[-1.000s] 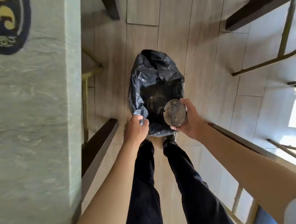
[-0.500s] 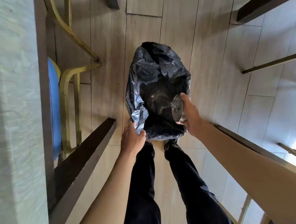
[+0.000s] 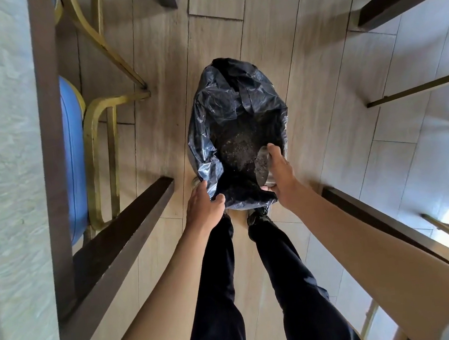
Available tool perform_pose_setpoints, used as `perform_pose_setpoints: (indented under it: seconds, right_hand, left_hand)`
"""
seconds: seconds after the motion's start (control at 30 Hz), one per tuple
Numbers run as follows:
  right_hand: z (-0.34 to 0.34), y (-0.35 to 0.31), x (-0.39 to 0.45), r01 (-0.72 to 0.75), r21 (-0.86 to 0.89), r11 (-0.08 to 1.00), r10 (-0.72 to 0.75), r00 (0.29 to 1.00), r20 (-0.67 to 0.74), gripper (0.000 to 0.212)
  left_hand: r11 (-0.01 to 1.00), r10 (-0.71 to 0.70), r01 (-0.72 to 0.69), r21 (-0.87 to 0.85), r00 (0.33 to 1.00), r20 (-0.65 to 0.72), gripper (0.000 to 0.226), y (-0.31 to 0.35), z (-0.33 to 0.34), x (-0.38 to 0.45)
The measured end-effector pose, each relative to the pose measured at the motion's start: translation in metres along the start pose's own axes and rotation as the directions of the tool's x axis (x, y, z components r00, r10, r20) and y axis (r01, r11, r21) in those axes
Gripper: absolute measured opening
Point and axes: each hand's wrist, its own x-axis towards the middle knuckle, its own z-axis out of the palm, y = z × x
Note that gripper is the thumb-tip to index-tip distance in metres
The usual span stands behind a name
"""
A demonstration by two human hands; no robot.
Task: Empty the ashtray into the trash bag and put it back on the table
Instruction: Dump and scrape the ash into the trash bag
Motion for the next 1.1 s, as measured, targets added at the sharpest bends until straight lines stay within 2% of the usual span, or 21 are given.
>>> perform_pose_setpoints:
  seconds: [0.1, 0.27, 0.3, 0.4, 0.43, 0.67, 0.8, 1.0, 1.1]
  right_hand:
    - [0.001, 0.002, -0.001, -0.011, 0.050, 0.999, 0.010, 1.000, 0.026, 0.047]
    - [0.004, -0.004, 0.003, 0.026, 0.086, 0.996, -0.029, 0.999, 0.026, 0.047]
    - [0.005, -0.005, 0.004, 0.032, 0.085, 0.996, -0.034, 0.999, 0.026, 0.053]
    - [0.007, 0.000, 0.013, 0.031, 0.005, 1.000, -0.031, 0.996, 0.082, 0.104]
    - [0.009, -0.001, 0.012, 0.040, -0.034, 0.999, -0.037, 0.995, 0.095, 0.111]
    - [0.018, -0.002, 0.019, 0.066, -0.145, 0.987, -0.065, 0.998, 0.013, 0.107]
    - [0.018, 0.006, 0.017, 0.188, -0.243, 0.952, -0.198, 0.980, -0.018, 0.089]
    - [0.021, 0.018, 0.016, 0.265, -0.379, 0.886, -0.319, 0.944, -0.084, 0.099]
    - [0.027, 0.020, 0.014, 0.384, -0.500, 0.776, -0.474, 0.878, -0.062, 0.097]
  left_hand:
    - [1.000, -0.001, 0.001, 0.002, 1.000, 0.007, 0.067, -0.001, 0.000, 0.000]
    - [1.000, 0.003, -0.003, 0.014, 1.000, 0.018, 0.067, -0.001, -0.003, -0.001]
    - [1.000, 0.004, -0.004, 0.017, 1.000, 0.018, 0.067, -0.001, -0.004, -0.001]
    - [1.000, 0.011, -0.012, 0.029, 1.000, 0.019, 0.067, -0.001, -0.004, 0.000]
    - [0.999, 0.016, -0.016, 0.033, 1.000, 0.017, 0.066, -0.002, -0.005, 0.000]
    - [0.998, 0.031, -0.032, 0.052, 0.999, 0.021, 0.068, -0.007, -0.012, 0.001]
    - [0.999, 0.017, -0.018, 0.028, 1.000, 0.025, 0.067, -0.004, -0.012, 0.000]
    - [1.000, 0.013, -0.013, -0.028, 0.999, 0.034, 0.067, -0.001, -0.003, -0.004]
    - [0.999, 0.019, -0.017, -0.038, 0.999, 0.036, 0.068, 0.000, 0.000, -0.006]
